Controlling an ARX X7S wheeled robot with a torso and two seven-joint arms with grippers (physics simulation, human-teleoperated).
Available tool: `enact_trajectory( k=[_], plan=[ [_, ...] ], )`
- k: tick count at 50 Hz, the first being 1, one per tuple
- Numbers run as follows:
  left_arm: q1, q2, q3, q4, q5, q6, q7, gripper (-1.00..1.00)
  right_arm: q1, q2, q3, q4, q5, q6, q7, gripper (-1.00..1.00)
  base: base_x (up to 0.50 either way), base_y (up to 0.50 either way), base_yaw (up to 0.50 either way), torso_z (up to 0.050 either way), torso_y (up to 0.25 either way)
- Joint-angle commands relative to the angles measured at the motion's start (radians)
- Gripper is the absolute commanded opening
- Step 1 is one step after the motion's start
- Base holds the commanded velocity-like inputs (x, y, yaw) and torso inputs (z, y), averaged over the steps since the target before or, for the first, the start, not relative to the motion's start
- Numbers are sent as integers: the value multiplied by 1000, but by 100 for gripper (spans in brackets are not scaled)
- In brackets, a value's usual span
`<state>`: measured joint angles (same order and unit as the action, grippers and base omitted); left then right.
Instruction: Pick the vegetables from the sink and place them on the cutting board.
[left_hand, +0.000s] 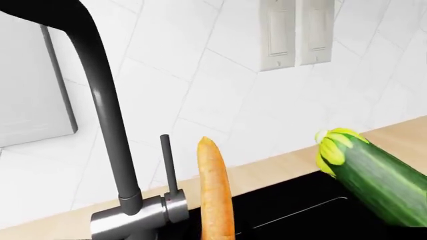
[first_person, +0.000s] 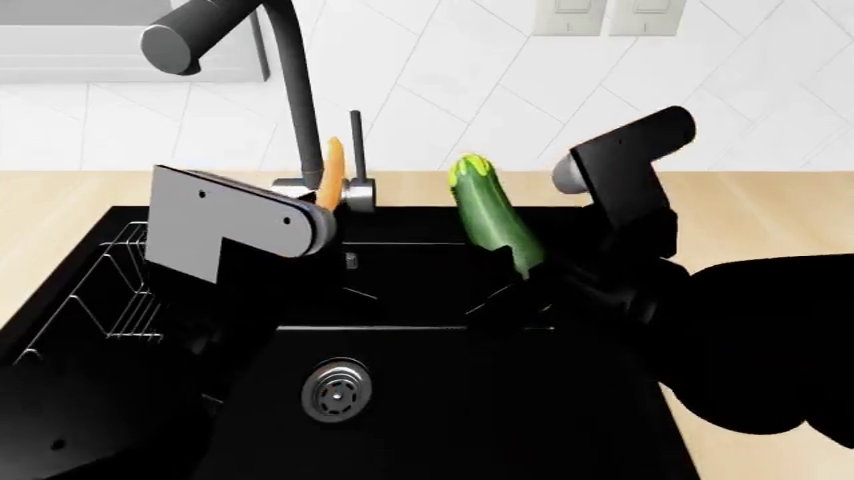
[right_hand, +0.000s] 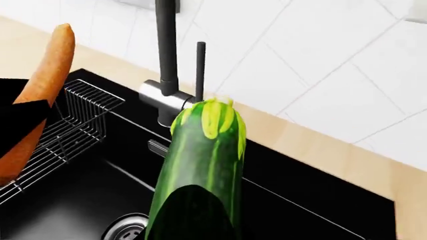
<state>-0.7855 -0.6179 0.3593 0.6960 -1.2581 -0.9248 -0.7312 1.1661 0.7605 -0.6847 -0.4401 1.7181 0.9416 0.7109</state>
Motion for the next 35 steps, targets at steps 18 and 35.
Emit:
enact_trajectory(
  k=[18, 35],
  plan=[
    [-5, -31, 6, 116, 49, -2, -66, -100, -54, 74, 93, -115, 16, -89, 57, -100, -500, -1, 0, 0, 0],
    [-3, -29, -27, 95, 31, 30, -78, -100, -74, 75, 94, -141, 1, -102, 50, -100, -500, -1, 0, 0, 0]
  ],
)
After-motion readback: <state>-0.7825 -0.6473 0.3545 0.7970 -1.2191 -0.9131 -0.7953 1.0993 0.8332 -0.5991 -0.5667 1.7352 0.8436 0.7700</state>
